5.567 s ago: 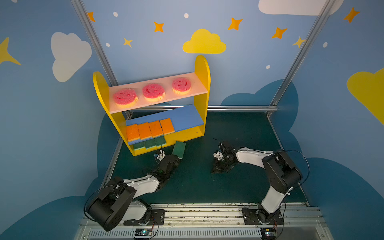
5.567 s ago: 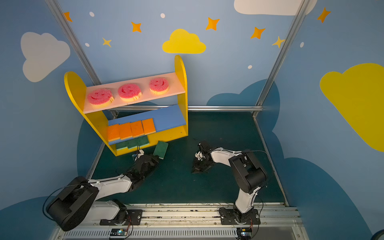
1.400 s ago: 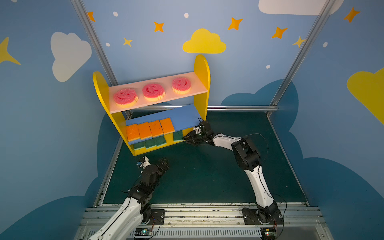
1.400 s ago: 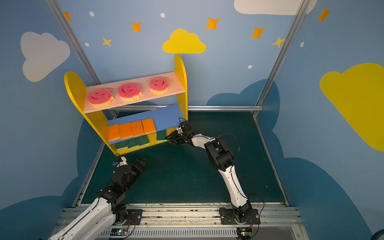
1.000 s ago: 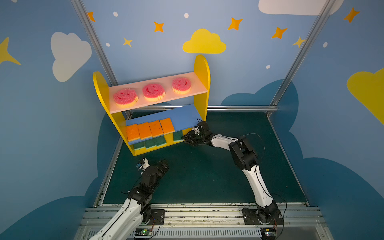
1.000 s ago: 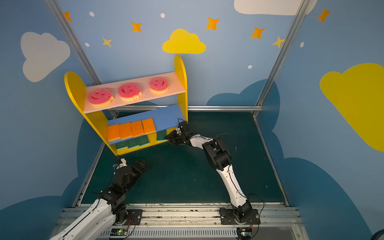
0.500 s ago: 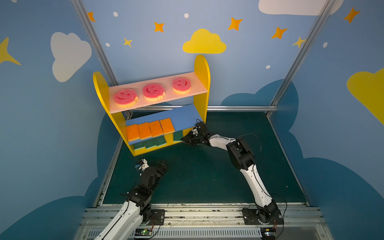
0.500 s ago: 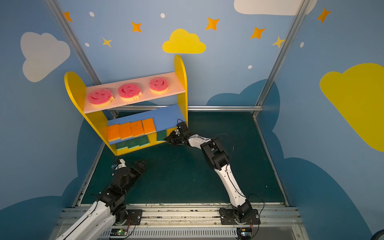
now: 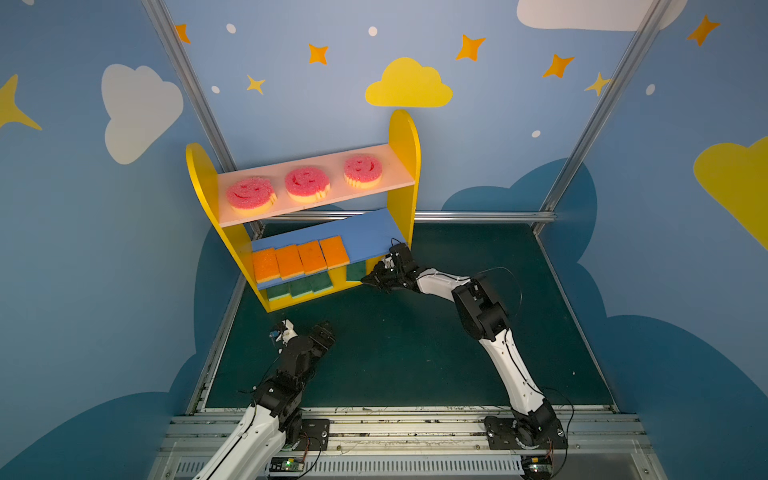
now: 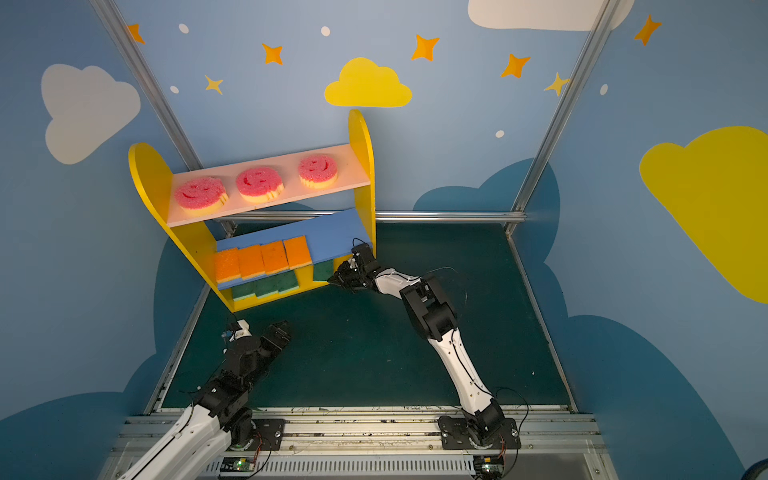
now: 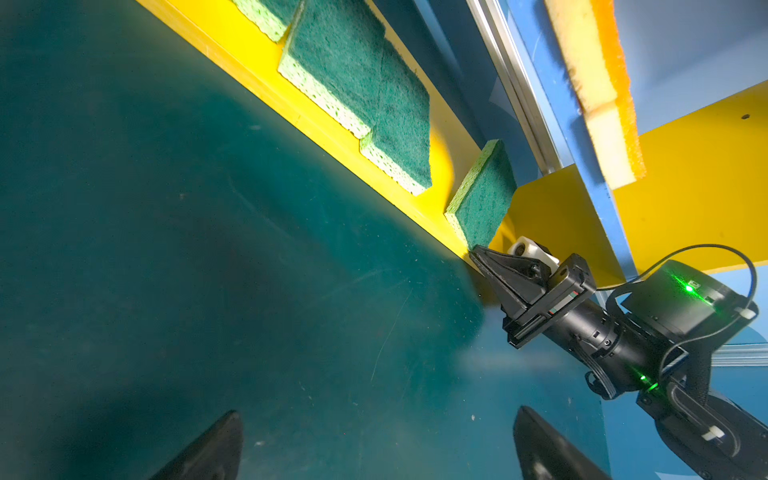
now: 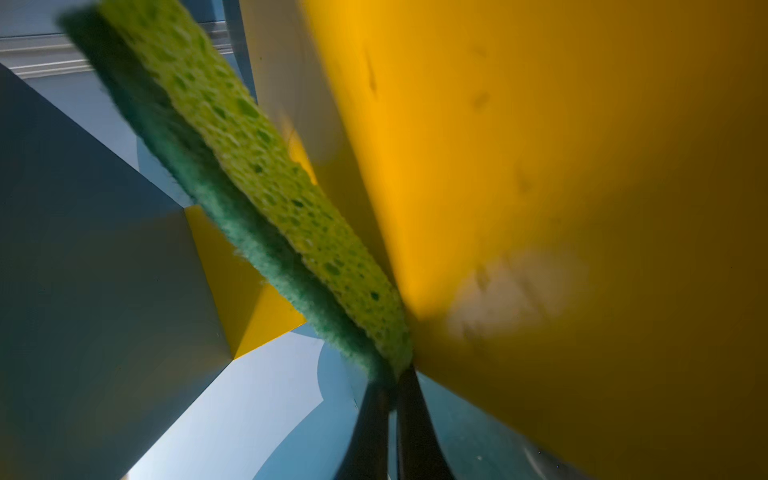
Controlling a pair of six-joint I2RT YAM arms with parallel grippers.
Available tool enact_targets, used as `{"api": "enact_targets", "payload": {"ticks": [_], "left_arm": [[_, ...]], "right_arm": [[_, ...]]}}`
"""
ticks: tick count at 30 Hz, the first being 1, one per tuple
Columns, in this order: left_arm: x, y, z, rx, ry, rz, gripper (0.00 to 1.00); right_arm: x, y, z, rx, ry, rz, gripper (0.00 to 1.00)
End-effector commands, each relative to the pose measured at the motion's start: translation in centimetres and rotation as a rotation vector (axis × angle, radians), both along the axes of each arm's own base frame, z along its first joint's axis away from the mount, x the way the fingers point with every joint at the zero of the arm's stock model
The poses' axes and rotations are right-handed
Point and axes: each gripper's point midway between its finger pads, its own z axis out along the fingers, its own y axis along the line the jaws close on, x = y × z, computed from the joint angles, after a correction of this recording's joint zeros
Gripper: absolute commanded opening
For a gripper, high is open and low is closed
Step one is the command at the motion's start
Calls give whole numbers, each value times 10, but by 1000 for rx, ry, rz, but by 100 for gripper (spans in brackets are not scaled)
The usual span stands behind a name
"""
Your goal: Place and organize the cleaning sponges onto the shelf
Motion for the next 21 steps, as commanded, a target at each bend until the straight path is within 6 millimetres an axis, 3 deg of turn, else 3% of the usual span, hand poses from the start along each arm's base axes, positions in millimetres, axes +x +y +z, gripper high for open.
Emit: {"api": "enact_targets", "payload": {"ticks": [1, 7, 15, 21], "left_arm": [[-2, 4, -4, 15, 8, 11, 100], [0, 4, -2, 21, 0, 12, 100], [3, 5, 2, 27, -8, 13, 100], [6, 6, 6, 28, -17, 20, 100]], "right_arm": [[4, -1, -6, -29, -23, -11, 0], [-12, 6, 11, -10, -45, 45, 0], [-34, -1, 30, -8, -81, 119, 0], [-32, -6, 42, -4, -102, 118, 0]]}}
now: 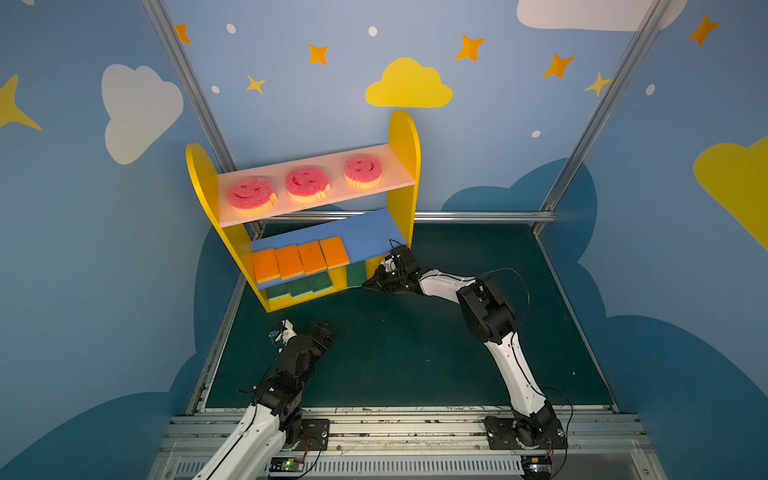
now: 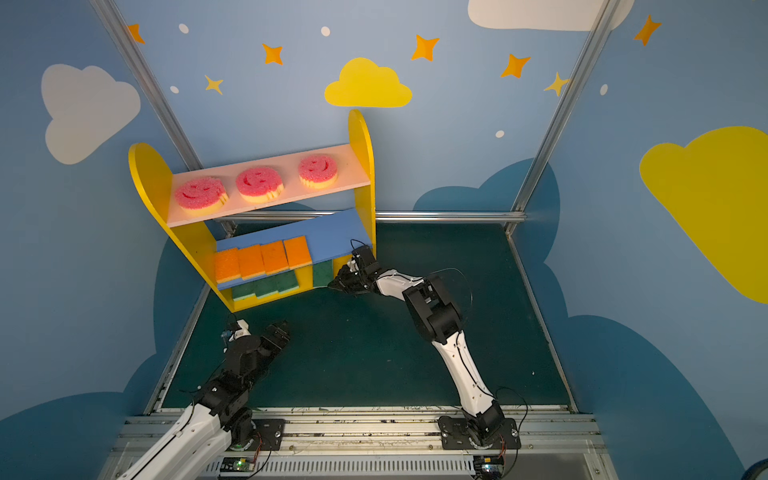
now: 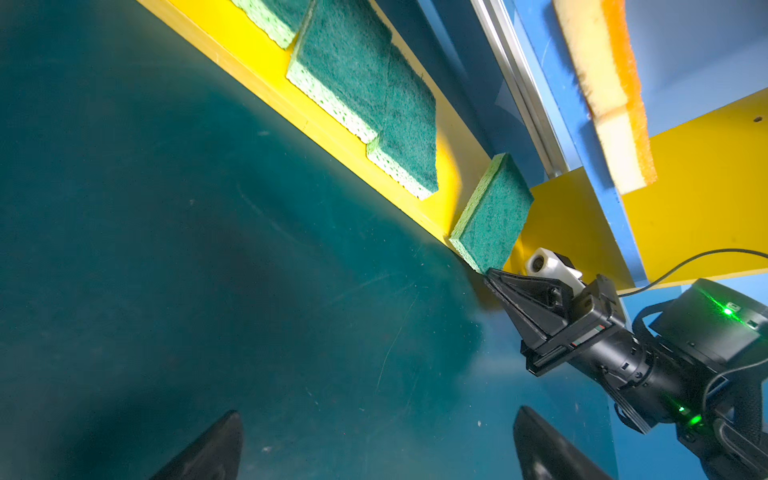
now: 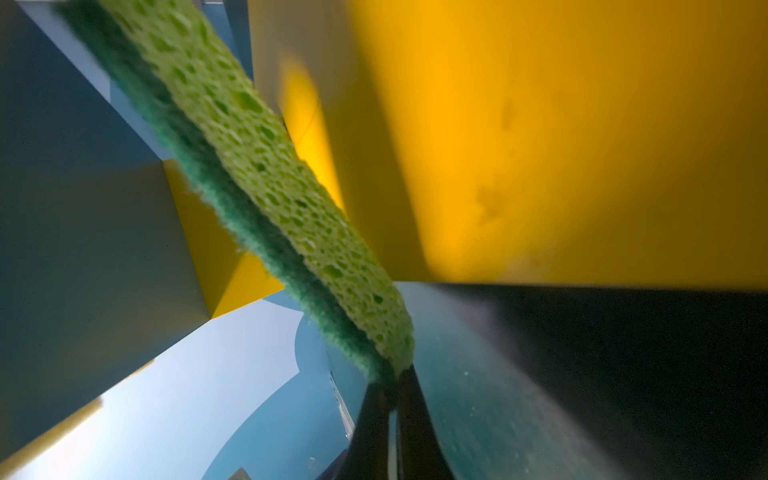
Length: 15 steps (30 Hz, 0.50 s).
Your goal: Place and organize the cleaning sponges onto the shelf
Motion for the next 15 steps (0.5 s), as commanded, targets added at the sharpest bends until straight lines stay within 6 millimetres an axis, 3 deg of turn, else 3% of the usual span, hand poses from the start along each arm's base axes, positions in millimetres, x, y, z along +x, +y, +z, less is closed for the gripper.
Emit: {"api": "enact_targets", "payload": {"ticks": [1, 7, 15], "left_arm": [[4, 3, 8, 19, -20, 7, 100], [3, 3, 7, 11, -15, 8, 100], [2, 4, 5, 4, -15, 12, 100]], "right_arm": [[-1, 0, 32, 26, -54, 23, 0], [1, 0, 28, 9, -43, 19, 24], [6, 2, 19, -4, -39, -9, 34]]}}
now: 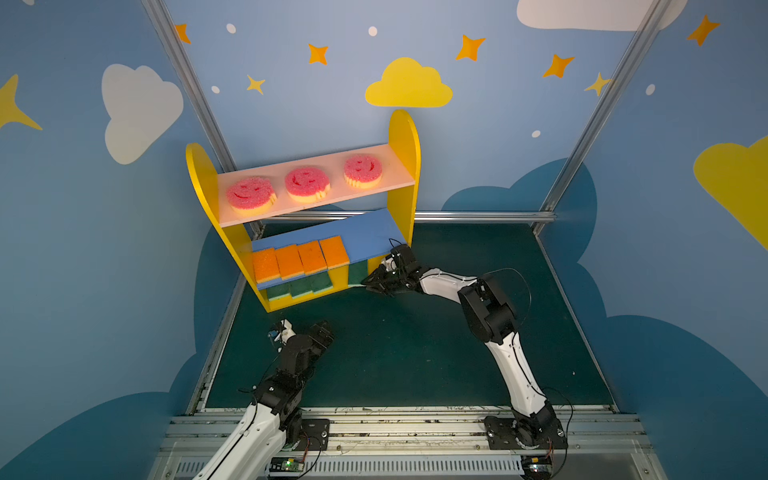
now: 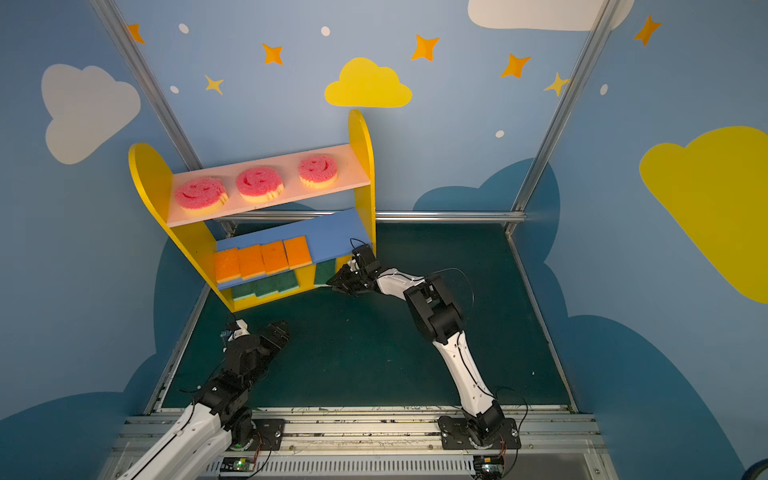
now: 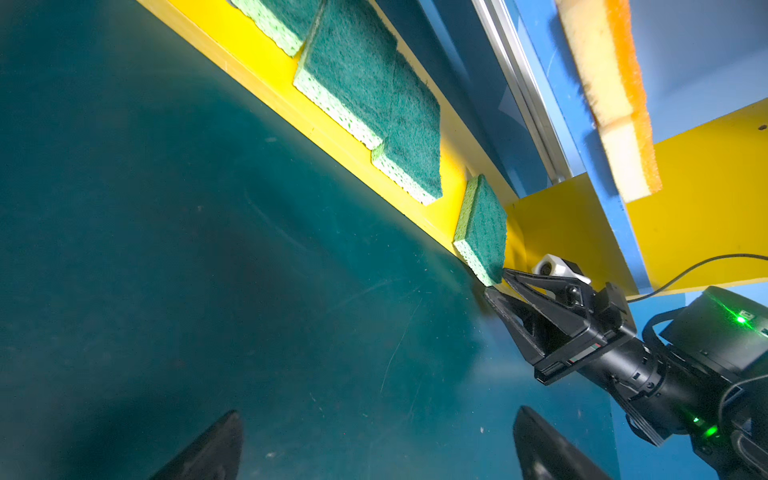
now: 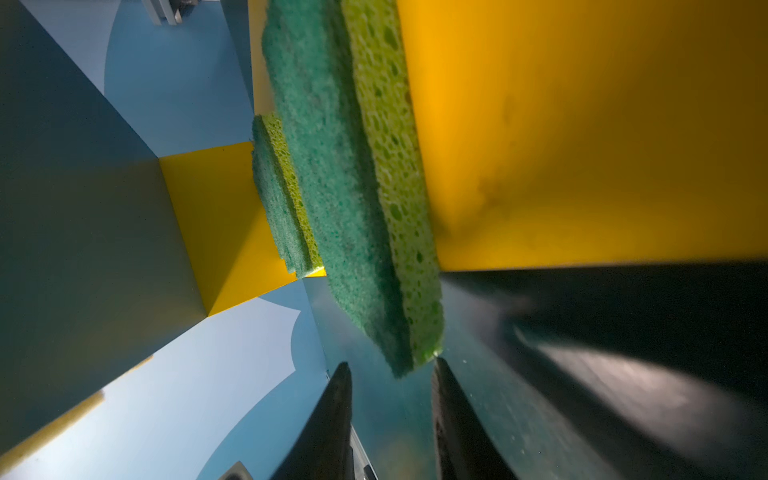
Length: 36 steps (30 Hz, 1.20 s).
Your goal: Place and organize the cleaning sponges onto the shelf
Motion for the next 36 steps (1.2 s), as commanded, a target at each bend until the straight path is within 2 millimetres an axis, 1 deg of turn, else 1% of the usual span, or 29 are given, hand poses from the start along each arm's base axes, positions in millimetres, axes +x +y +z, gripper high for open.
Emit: {"api": "enact_targets", "payload": {"ticks": [1, 4, 6, 8, 12, 15, 16, 17, 18, 19, 21, 23, 24, 26, 29, 32, 36], "left_arm": [[1, 2, 4, 5, -13, 4, 100], [0, 2, 5, 6, -15, 6, 100], [0, 2, 5, 5, -15, 7, 100], [0, 3, 5, 4, -16, 8, 100], [0, 3, 6, 5, -20, 10, 100], [0, 4, 8, 4, -24, 13, 100], [0, 4, 8, 5, -25, 11, 100], [0, 4, 9, 5, -25, 14, 100], [0, 4, 10, 3, -25, 11, 100], [0, 4, 10, 4, -24, 11, 100], [0, 4, 10, 3, -24, 10, 100], [-1, 4, 9, 1, -24, 12, 100], [-1, 4, 10, 0, -24, 12, 100], [0, 4, 9, -1, -23, 12, 100], [-1, 3, 9, -2, -20, 10, 100], [-1, 3, 9, -2, -17, 9, 100], [-3, 4, 9, 1, -18, 11, 100]], "right_arm": [[8, 4, 18, 12, -42, -13, 34], [13, 5, 15, 3, -44, -24, 34], [15, 5, 12, -19, -58, -28, 32], [17, 2, 8, -59, -64, -29, 26], [19, 2, 3, -57, -62, -35, 10], [20, 3, 0, -60, -57, -35, 2], [20, 3, 0, -59, -58, -35, 1], [21, 3, 0, -58, -58, -35, 1], [20, 4, 1, -57, -59, -31, 3], [20, 4, 2, -55, -59, -27, 7], [18, 5, 3, -58, -62, -20, 20], [18, 4, 3, -62, -66, -18, 29], [19, 5, 2, -64, -69, -16, 33], [20, 7, -1, -64, -78, -10, 35], [23, 6, -12, -77, -60, -17, 35], [24, 5, -21, -83, -44, -24, 26], [25, 5, -26, -85, -35, -30, 9]]}}
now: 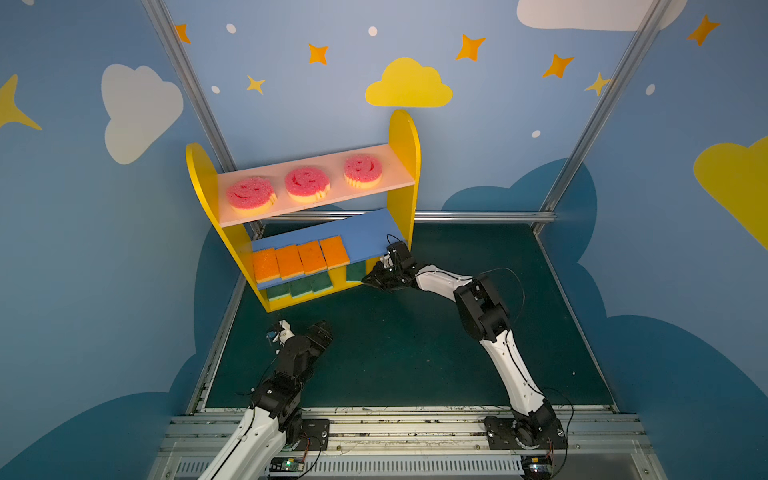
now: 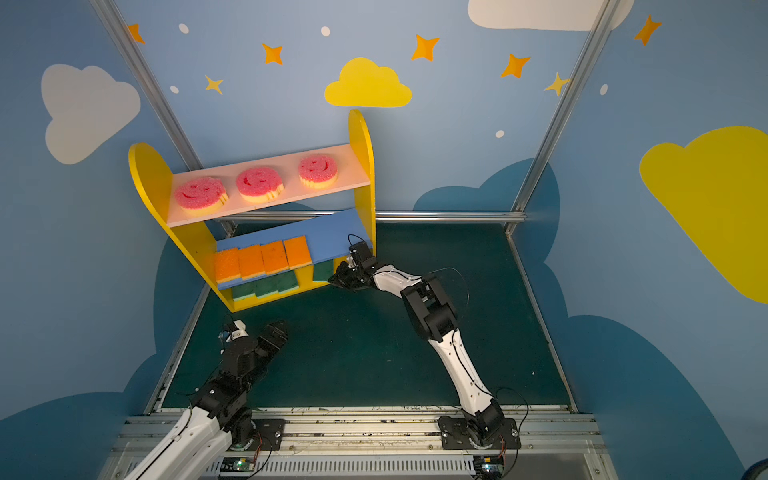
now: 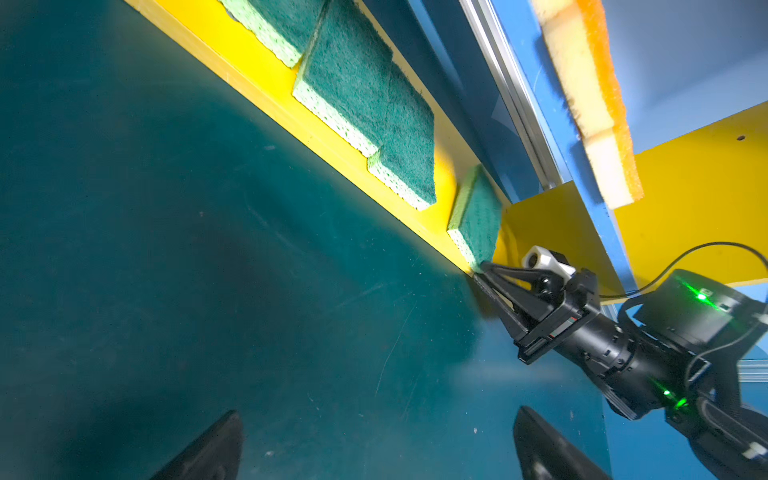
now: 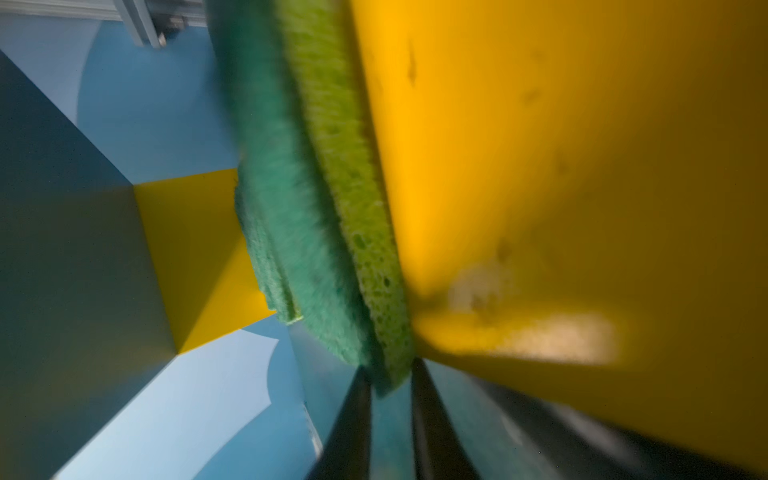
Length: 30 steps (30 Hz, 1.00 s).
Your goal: Place and organize the cleaning sponges onto the shelf
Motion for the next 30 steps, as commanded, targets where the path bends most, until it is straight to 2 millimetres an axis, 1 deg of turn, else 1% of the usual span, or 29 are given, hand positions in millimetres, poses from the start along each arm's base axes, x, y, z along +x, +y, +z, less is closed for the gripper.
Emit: {"api": "enact_targets", "payload": {"ticks": [1, 3, 4, 7, 13, 16, 18, 22, 25, 27, 30], "left_arm": [[0, 3, 5, 7, -5, 7, 100], [0, 2, 6, 7, -8, 5, 100], [0, 2, 7, 6, -8, 5, 100], [0, 3, 7, 7, -7, 7, 100], [0, 4, 9, 8, -15, 12, 100], [1, 4, 12, 13, -23, 14, 100], [2, 5, 14, 17, -26, 14, 100], [5, 4, 16, 20, -28, 13, 100], [7, 4, 17, 21, -27, 11, 100], [8, 3, 18, 20, -29, 10, 100], [9, 4, 20, 21, -30, 12, 100]], "right_arm": [[3, -2, -13, -23, 17, -14, 6], [3, -2, -12, -22, 16, -16, 1], [4, -3, -12, -23, 16, -17, 0], [3, -4, -9, -25, 15, -14, 0], [-1, -3, 4, -16, -4, 5, 0], [-8, 1, 13, 6, -9, 31, 0], [-17, 2, 19, 22, -9, 56, 0], [-32, -4, 29, 21, -30, 81, 0], [-37, -10, 38, 19, -46, 86, 0], [-40, -11, 44, 24, -55, 96, 0], [-42, -11, 47, 31, -56, 110, 0]]}}
